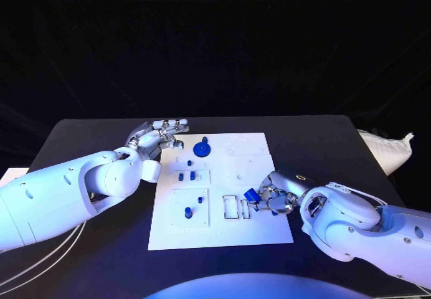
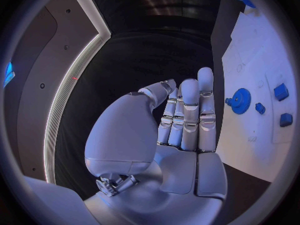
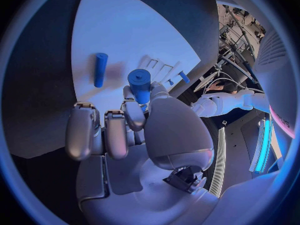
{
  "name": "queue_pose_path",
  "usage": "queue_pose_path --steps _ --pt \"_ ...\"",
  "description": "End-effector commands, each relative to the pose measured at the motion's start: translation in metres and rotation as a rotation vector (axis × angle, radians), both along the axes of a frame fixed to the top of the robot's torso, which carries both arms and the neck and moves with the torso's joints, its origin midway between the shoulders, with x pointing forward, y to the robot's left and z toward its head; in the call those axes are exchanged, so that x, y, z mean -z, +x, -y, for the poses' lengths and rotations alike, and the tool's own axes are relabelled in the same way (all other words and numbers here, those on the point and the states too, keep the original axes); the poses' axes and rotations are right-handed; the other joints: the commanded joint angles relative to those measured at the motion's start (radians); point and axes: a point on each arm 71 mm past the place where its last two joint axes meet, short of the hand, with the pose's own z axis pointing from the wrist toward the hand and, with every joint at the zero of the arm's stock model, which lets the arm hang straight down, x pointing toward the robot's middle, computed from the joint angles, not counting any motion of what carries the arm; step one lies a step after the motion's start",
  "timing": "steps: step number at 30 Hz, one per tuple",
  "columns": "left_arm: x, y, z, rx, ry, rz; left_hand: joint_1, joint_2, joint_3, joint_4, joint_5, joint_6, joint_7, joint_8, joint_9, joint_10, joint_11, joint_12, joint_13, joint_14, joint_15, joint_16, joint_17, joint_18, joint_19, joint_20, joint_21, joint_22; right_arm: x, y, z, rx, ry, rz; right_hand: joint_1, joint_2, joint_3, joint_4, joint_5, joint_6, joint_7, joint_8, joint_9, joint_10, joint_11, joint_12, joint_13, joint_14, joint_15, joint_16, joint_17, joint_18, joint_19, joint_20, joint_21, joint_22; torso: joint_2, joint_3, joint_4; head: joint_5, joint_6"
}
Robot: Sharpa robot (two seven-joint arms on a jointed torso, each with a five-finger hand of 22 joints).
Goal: Assemble the parts on the task board
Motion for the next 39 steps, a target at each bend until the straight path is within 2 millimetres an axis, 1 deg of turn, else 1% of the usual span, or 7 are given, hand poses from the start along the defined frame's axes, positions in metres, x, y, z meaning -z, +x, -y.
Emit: queue_pose_path --steps 1,10,15,28,33,34,39 --pt "0.000 -0.001 0.003 0.023 -0.013 0.006 -0.006 0.008 -0.006 0.000 0.004 -0.005 0.000 0.005 -0.001 -0.006 0.002 0.004 -0.001 -0.006 -0.002 -0.004 -0.001 0.010 -0.003 0.004 -0.007 -0.001 -0.003 -0.001 -0.001 0.058 0.079 -0.016 0.026 0.019 0.005 -0.001 0.005 0.005 0.000 0.006 0.019 0.010 -0.005 0.000 0.001 0.065 -0.006 0.005 0.013 -0.007 0.004 -0.001 0.005 0.001 0.002 -0.0008 0.0010 0.003 0.007" --pt "0.000 -0.002 0.004 0.026 -0.015 0.006 -0.006 0.009 -0.006 0.000 0.004 -0.005 0.000 0.005 -0.001 -0.006 0.002 0.004 -0.001 -0.007 -0.002 -0.004 -0.002 0.010 -0.003 0.004 -0.007 -0.001 0.004 -0.001 -0.018 0.023 0.100 -0.122 -0.009 0.013 -0.023 0.012 0.014 0.002 0.002 0.007 0.030 0.010 -0.003 -0.008 0.002 0.064 -0.004 0.005 0.012 -0.007 0.004 -0.001 0.005 0.000 0.001 -0.0009 0.0028 0.009 0.001" --pt "0.000 -0.002 0.004 0.027 -0.015 0.006 -0.006 0.009 -0.006 0.000 0.004 -0.005 0.000 0.005 -0.001 -0.006 0.002 0.004 -0.001 -0.007 -0.002 -0.004 -0.002 0.010 -0.003 0.004 -0.007 -0.001 0.008 -0.001 -0.028 -0.012 0.087 -0.164 -0.031 0.020 -0.037 0.013 -0.003 0.002 0.000 0.008 0.038 0.008 -0.004 -0.017 0.000 0.063 -0.005 0.002 0.007 -0.007 0.003 -0.001 0.004 -0.001 -0.001 -0.0016 0.0051 0.010 -0.002" --pt "0.000 -0.002 0.005 0.028 -0.016 0.006 -0.006 0.009 -0.006 0.000 0.004 -0.005 0.000 0.005 -0.001 -0.006 0.002 0.004 -0.001 -0.007 -0.002 -0.004 -0.002 0.010 -0.003 0.004 -0.007 -0.001 0.014 0.002 -0.039 -0.050 0.056 -0.178 -0.086 0.037 -0.080 0.013 -0.063 0.001 -0.002 0.010 0.057 0.007 -0.005 -0.034 -0.001 0.062 -0.005 0.000 0.004 -0.006 0.002 -0.001 0.002 -0.002 0.001 -0.0015 0.0006 0.012 -0.002" --pt "0.000 -0.002 0.006 0.030 -0.017 0.005 -0.006 0.009 -0.006 0.000 0.004 -0.005 0.000 0.005 -0.001 -0.006 0.002 0.004 -0.001 -0.007 -0.002 -0.004 -0.002 0.010 -0.003 0.004 -0.007 -0.001 0.014 0.003 -0.041 -0.053 0.057 -0.169 -0.107 0.042 -0.108 0.013 -0.133 -0.001 -0.003 0.010 0.069 0.007 -0.005 -0.040 0.002 0.062 -0.006 0.001 0.004 -0.006 0.002 -0.002 0.002 -0.002 0.001 -0.0001 0.0030 0.012 -0.003" --pt "0.000 -0.002 0.006 0.030 -0.017 0.005 -0.006 0.009 -0.006 0.000 0.004 -0.005 0.000 0.005 -0.001 -0.006 0.002 0.004 -0.001 -0.007 -0.002 -0.004 -0.002 0.010 -0.003 0.004 -0.007 -0.001 0.014 0.003 -0.042 -0.053 0.057 -0.167 -0.123 0.041 -0.124 0.012 -0.184 -0.002 -0.003 0.011 0.073 0.006 -0.005 -0.044 0.002 0.062 -0.006 0.000 0.003 -0.006 0.001 -0.002 0.001 -0.003 0.001 0.0002 0.0027 0.013 -0.003" --pt "0.000 -0.002 0.006 0.030 -0.017 0.005 -0.006 0.009 -0.006 0.000 0.004 -0.006 0.000 0.005 -0.001 -0.008 0.002 0.005 -0.001 -0.007 -0.002 -0.003 -0.002 0.010 -0.003 0.004 -0.007 -0.002 0.015 0.005 -0.042 -0.052 0.056 -0.158 -0.174 0.032 -0.173 0.013 -0.329 -0.007 -0.002 0.009 0.085 0.002 -0.004 -0.060 -0.002 0.062 -0.005 0.000 0.003 -0.006 0.000 -0.001 0.000 -0.003 0.001 -0.0010 0.0011 0.013 -0.005"
